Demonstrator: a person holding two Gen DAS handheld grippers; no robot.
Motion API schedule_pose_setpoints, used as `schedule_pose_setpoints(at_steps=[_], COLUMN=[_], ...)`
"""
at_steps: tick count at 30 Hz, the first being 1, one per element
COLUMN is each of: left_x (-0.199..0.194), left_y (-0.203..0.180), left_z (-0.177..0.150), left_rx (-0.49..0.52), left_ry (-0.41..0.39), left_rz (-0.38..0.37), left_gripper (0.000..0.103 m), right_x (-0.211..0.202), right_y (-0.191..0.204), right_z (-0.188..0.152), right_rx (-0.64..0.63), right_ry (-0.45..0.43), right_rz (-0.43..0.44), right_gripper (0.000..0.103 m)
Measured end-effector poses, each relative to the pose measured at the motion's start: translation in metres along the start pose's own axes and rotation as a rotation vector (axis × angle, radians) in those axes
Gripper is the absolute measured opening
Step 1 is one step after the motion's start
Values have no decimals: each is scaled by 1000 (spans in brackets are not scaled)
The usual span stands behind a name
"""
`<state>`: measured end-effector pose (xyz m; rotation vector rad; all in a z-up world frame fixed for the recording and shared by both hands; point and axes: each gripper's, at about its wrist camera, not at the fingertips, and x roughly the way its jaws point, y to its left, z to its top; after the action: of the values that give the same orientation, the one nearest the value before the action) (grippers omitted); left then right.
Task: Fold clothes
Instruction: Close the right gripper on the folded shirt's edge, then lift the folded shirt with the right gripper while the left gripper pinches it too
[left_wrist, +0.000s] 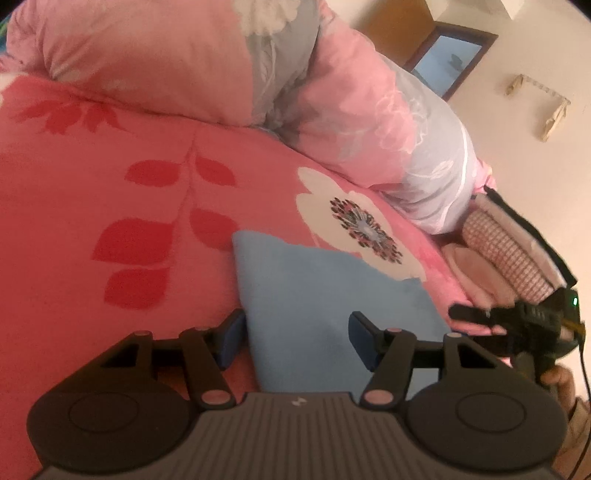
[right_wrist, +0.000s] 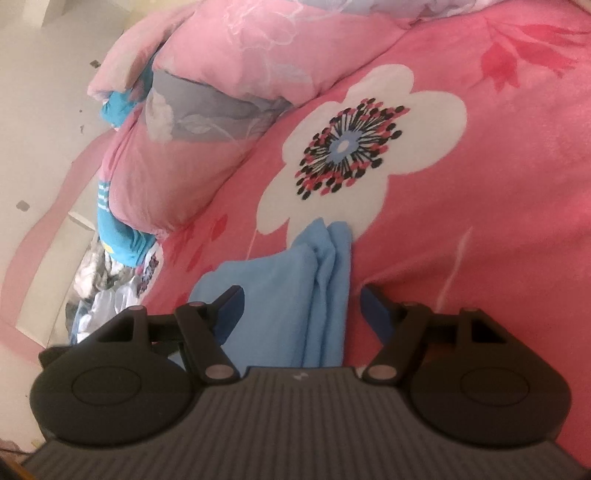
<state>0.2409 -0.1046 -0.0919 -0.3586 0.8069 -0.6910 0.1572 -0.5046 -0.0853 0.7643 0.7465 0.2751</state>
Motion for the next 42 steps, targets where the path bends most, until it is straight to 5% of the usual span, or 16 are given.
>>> schedule_pose_setpoints(at_steps=[3,9,12,14,17,19,30,42], left_x=[-3,21,34,39,38,33,-52,-139], left_y=[6,4,-2,-5,-11,-20,-91,-173], left_z=[-1,9,15,18,19,19,14,-14], left_rx=[14,32,63,74,83,114,274,412], left_ry=[18,29,34,38,35,17,-201,-382], left_rz=[-15,-34,-23,-3,8,17,1,-72], left_gripper=[48,48,45,27,11,9,8,8], right_x=[-9,3,27,40,34,30,-34,-133], right_y=[4,-3,-6,-7,7,17,121,200], right_z=[-10,-3,11,16,12,10,-19,-93], right_rx=[-17,-10,1,5,-47,-83,-475,-748], right_ry=[59,100,108,117,86,64,-146,-377], right_rz=[24,63,83,76,42,18,-165,-347], right_gripper=[65,53,33,13,10,10,9,9])
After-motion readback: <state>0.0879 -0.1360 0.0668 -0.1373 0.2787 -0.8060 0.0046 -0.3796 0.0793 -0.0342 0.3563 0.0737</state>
